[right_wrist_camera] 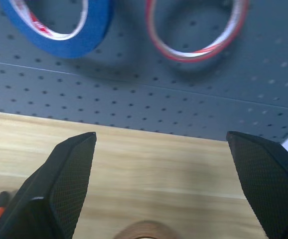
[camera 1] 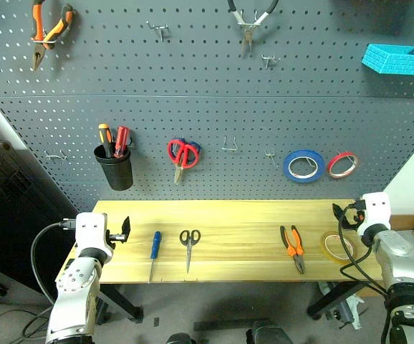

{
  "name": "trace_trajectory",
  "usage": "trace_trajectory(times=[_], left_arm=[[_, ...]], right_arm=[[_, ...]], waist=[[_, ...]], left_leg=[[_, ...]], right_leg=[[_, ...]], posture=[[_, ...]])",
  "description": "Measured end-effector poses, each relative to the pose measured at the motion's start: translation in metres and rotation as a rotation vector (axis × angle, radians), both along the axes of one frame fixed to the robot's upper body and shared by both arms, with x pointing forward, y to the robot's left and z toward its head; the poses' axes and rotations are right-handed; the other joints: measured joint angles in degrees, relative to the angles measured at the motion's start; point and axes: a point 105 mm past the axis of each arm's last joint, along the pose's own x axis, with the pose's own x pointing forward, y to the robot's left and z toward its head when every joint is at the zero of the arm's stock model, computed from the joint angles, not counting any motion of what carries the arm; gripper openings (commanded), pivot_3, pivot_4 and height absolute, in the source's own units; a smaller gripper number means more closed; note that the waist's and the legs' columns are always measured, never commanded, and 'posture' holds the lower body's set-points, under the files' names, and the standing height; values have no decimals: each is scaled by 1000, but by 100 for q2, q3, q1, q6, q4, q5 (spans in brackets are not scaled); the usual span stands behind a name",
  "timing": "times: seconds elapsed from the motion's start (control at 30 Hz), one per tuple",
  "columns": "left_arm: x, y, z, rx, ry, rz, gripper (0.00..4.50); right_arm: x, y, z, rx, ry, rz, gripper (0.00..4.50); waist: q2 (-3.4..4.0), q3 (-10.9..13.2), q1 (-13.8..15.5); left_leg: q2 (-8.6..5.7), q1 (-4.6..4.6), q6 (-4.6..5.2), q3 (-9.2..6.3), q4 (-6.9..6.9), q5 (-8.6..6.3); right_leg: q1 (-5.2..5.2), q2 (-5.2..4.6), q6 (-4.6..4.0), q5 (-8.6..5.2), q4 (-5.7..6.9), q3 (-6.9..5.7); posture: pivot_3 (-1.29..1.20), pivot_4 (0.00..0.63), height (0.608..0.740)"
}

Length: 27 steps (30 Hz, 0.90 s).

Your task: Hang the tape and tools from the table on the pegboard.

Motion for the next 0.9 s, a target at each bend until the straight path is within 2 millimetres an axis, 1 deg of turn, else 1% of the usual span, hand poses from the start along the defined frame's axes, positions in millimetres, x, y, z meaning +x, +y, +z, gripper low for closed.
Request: trace_trajectory(times=[0.13,0.37,0.5,0.6,0.67,0.77,0.83,0.9], left_arm=[[0,2,1,15,1,4,4322],[0,5,2,50,11,12,4322],[-1,8,2,72,16,24,4322],[-3,6,0,85,32,9,4322],[-4,1,-4,121,77,-36,4322],[-5,-11,-7,124,129,-104,4322],[-4,-23,-6,110,149,-146,4322],[-2,-38,-1,73,152,-188,4322]], right_arm=[[0,-5,2,-5,-8,-12,4500],[0,-7,4,-15,-19,-10,4500],[1,-16,12,-36,-23,-23,4500],[0,-20,15,-42,-25,-23,4500],[-2,-17,11,-32,-2,-2,4500],[-10,-10,0,1,57,40,4500],[-15,1,-6,11,108,90,4500],[-22,12,-12,12,169,133,4500]], waist=[[0,0,-5],[0,0,-9],[0,0,-11],[0,0,-13],[0,0,-22],[1,0,-34],[0,6,-36],[0,30,-34]], left_leg=[[0,1,0,0,0,0],[0,1,0,1,0,0],[0,1,0,2,1,0],[0,2,0,1,0,0],[0,1,0,1,0,0],[0,0,0,2,0,0],[0,-1,0,2,1,0],[1,0,0,0,2,-1]], right_leg=[[1,0,0,0,0,0],[1,0,0,0,0,1],[2,0,0,0,0,2],[2,0,0,0,0,2],[2,1,0,0,0,2],[1,0,1,0,0,4],[-1,0,1,0,0,4],[-2,0,1,-1,1,3]], posture=[[-39,0,740],[-38,0,740],[-43,0,740],[-46,0,740],[-56,0,740],[-72,4,740],[-77,35,740],[-83,62,740]])
